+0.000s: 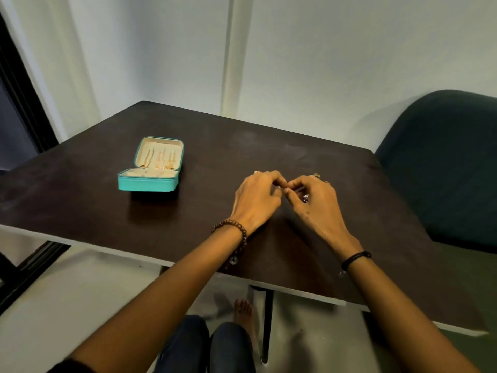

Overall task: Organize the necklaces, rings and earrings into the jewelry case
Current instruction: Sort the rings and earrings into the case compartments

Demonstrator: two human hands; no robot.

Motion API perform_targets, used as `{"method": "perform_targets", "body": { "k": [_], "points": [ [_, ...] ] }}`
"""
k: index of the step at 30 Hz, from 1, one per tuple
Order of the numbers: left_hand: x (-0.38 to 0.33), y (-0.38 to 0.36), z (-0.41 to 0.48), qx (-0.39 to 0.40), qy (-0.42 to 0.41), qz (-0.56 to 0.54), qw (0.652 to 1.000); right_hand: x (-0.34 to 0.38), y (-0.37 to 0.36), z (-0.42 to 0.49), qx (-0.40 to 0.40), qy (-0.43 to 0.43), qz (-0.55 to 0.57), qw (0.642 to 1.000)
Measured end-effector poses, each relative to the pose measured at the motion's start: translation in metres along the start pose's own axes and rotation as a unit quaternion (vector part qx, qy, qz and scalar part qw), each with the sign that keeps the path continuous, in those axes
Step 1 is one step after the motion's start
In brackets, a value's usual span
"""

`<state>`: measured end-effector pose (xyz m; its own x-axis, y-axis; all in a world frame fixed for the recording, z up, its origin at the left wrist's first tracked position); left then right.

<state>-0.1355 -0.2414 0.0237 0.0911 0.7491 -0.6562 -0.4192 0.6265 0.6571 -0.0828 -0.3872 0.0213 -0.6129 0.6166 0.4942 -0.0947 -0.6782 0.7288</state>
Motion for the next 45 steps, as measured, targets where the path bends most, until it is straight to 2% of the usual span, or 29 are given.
{"method": "perform_targets", "body": {
  "k": [3,9,13,15,28,35,42,45],
  "points": [
    [-0.008,-0.026,0.018,0.017,0.002,0.008,1.0,-0.027,0.014,0.005,-0.023,-0.029,-0.009,0.999],
    [-0.008,-0.075,0.053,0.068,-0.009,0.0,0.998,-0.096,0.028,0.022,-0.057,-0.18,0.052,0.981],
    [-0.005,-0.099,0.069,0.086,-0.007,-0.016,0.996,-0.12,0.025,0.029,-0.041,-0.265,0.113,0.957],
    [-0.005,-0.106,0.074,0.086,-0.017,-0.007,0.996,-0.129,0.021,0.036,-0.03,-0.278,0.125,0.952],
    [0.001,-0.124,0.096,0.076,-0.061,0.076,0.992,-0.144,0.011,0.047,-0.026,-0.186,0.04,0.981],
    [0.0,-0.12,0.093,0.075,-0.071,0.059,0.993,-0.134,0.011,0.037,-0.076,-0.174,0.084,0.978],
    [-0.005,-0.114,0.086,0.017,-0.111,0.034,0.993,-0.119,0.017,0.031,-0.112,-0.129,0.147,0.974],
    [-0.006,-0.112,0.084,-0.001,-0.104,0.019,0.994,-0.112,0.021,0.028,-0.13,-0.113,0.177,0.969]
  ]
}}
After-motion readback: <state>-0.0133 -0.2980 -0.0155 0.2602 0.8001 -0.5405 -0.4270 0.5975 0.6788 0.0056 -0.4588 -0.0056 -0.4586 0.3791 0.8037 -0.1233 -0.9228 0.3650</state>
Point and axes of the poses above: each hand's wrist, its own z-axis towards the middle knuckle, its own y-axis out of the back of the hand, x = y × z, the point moved 1 cm from there along z, towards the middle knuckle, and after that the axes turned 2 degrees about z, right-handed, at the moved point
